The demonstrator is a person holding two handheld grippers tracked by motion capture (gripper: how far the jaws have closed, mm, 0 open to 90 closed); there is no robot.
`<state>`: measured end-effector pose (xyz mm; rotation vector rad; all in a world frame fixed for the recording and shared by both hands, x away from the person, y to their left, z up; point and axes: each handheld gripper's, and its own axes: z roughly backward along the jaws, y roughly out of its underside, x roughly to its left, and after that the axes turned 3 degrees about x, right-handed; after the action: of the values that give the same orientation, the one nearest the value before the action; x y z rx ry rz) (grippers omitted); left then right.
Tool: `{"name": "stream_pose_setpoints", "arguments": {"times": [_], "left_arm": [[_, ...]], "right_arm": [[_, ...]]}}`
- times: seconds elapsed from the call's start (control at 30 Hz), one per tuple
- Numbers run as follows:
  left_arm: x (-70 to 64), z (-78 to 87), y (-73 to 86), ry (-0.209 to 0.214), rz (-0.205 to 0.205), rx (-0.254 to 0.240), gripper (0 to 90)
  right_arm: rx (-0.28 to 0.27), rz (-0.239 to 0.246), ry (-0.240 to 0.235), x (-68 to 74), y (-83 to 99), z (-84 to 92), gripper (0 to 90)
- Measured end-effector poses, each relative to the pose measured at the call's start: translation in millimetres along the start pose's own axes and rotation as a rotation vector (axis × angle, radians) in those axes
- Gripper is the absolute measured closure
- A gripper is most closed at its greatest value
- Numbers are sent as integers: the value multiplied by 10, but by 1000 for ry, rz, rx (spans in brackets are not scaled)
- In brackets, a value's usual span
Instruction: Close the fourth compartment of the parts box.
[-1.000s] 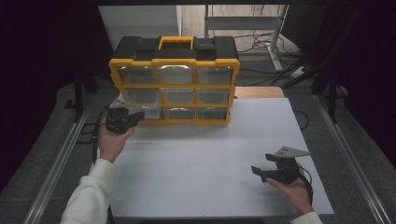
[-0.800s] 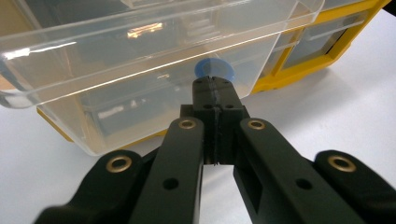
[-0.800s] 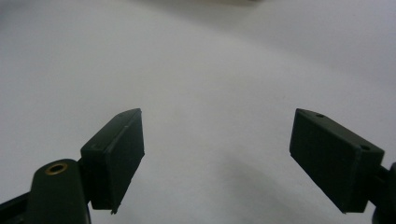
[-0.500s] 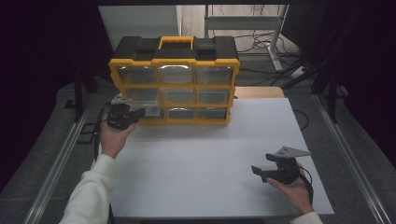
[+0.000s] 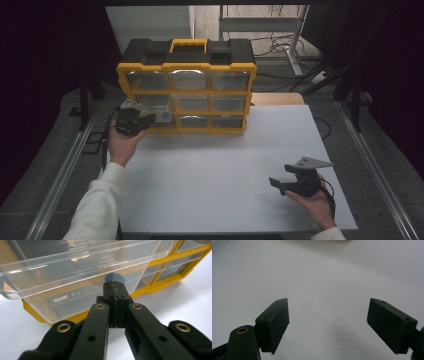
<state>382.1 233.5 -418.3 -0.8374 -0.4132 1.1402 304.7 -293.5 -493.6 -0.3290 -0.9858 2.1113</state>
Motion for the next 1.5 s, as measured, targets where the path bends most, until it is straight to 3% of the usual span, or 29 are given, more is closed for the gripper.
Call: {"name": "stream_pose_setpoints", "arguments": {"times": [0.33, 0.7, 1.5], "left_arm": [[37, -72, -25, -5, 30, -11, 894], [65, -127, -100, -22, 31, -8, 894], [117, -260, -283, -46, 78, -18, 894]], "right_arm": [[1, 0, -4, 3, 1, -1, 183], [2, 3, -6, 7, 2, 1, 183], [2, 9, -14, 15, 2, 4, 184]]}}
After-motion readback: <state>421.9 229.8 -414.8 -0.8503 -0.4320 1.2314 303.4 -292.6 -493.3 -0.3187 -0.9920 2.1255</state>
